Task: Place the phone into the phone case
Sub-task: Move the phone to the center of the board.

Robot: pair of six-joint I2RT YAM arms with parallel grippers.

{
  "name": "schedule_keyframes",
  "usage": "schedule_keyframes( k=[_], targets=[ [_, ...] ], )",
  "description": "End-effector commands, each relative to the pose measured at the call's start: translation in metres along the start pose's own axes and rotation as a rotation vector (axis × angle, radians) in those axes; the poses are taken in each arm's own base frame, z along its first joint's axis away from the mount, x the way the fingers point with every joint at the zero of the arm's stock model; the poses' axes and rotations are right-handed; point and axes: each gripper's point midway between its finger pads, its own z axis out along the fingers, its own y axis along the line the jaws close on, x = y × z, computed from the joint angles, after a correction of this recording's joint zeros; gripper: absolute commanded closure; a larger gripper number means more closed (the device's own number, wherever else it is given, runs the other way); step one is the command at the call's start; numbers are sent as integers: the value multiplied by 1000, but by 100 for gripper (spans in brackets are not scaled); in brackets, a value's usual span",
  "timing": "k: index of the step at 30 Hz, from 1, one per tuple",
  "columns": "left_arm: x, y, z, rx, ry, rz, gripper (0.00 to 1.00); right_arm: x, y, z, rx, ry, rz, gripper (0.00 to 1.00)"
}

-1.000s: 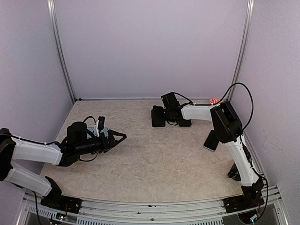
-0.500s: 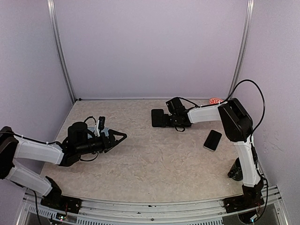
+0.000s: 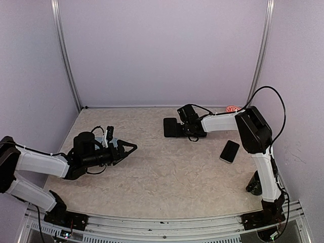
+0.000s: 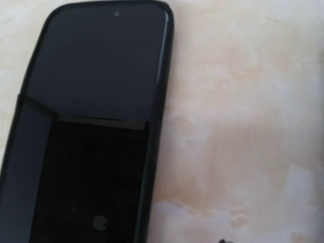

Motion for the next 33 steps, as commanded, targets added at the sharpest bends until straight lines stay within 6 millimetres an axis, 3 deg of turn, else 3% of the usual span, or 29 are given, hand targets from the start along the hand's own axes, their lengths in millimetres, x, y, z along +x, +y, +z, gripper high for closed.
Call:
schedule_keyframes(
  k=[1, 11, 14, 16, 18, 22, 27, 33],
  targets=[
    [-9, -8, -4, 14, -28, 22, 1, 41, -12, 7, 92, 121, -71, 54],
    [-12, -11, -2, 27, -29, 18, 1, 80, -14, 12, 127, 221, -157, 59],
    [-12, -10, -2, 21, -31, 18, 1, 70, -10, 9, 116, 195, -172, 59],
    [-12, -10, -3, 15, -34, 17, 1, 53, -7, 2, 111, 155, -183, 57],
    [-12, -8, -4, 9, -38, 16, 1, 31, -2, -11, 107, 104, -188, 52],
    [-13, -7, -7, -7, -46, 21, 1, 1, 0, -36, 111, 37, -195, 29],
    [-16, -5, -9, -26, -59, 33, 1, -10, -4, -64, 107, -3, -174, 1],
    [-22, 0, -10, -76, -74, 45, 1, 1, -19, -92, 97, -4, -106, 0]
  ],
)
